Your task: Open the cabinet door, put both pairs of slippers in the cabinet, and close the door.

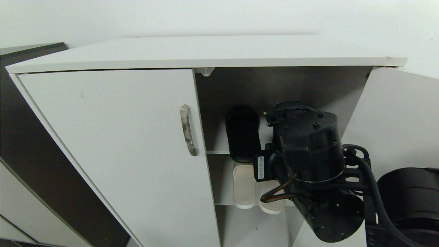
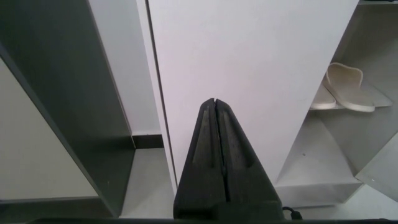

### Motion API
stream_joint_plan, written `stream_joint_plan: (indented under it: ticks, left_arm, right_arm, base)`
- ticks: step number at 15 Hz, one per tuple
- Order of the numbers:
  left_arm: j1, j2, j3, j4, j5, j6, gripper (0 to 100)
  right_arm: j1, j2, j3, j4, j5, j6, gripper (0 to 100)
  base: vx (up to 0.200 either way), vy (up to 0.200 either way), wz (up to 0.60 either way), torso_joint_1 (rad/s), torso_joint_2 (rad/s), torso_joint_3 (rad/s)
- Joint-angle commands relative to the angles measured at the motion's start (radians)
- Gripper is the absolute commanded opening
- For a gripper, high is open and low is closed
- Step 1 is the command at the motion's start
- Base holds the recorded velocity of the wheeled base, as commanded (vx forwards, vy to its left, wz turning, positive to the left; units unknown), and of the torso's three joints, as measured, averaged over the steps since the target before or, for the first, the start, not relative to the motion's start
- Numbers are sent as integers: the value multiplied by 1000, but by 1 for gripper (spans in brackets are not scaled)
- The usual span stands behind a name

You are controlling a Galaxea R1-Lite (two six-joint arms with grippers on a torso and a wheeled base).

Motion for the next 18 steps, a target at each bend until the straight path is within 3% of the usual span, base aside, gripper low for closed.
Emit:
stream_joint_plan:
  ticks: [1, 13, 18]
  left_arm:
    - [0, 1, 0, 0, 1, 0, 0]
    - [0, 1, 0, 0, -1, 0, 0]
    - [0, 1, 0, 0, -1, -2, 0]
  right_arm:
    - [9, -18, 16, -1, 0, -2, 0]
    - [3, 22, 22, -4, -6, 4, 0]
    - [3, 25, 22, -4, -6, 6, 0]
  base:
    - [0, 0, 0, 0, 0, 0]
    - [0, 0, 0, 0, 0, 0]
    - [-200, 0, 0, 5, 0, 3]
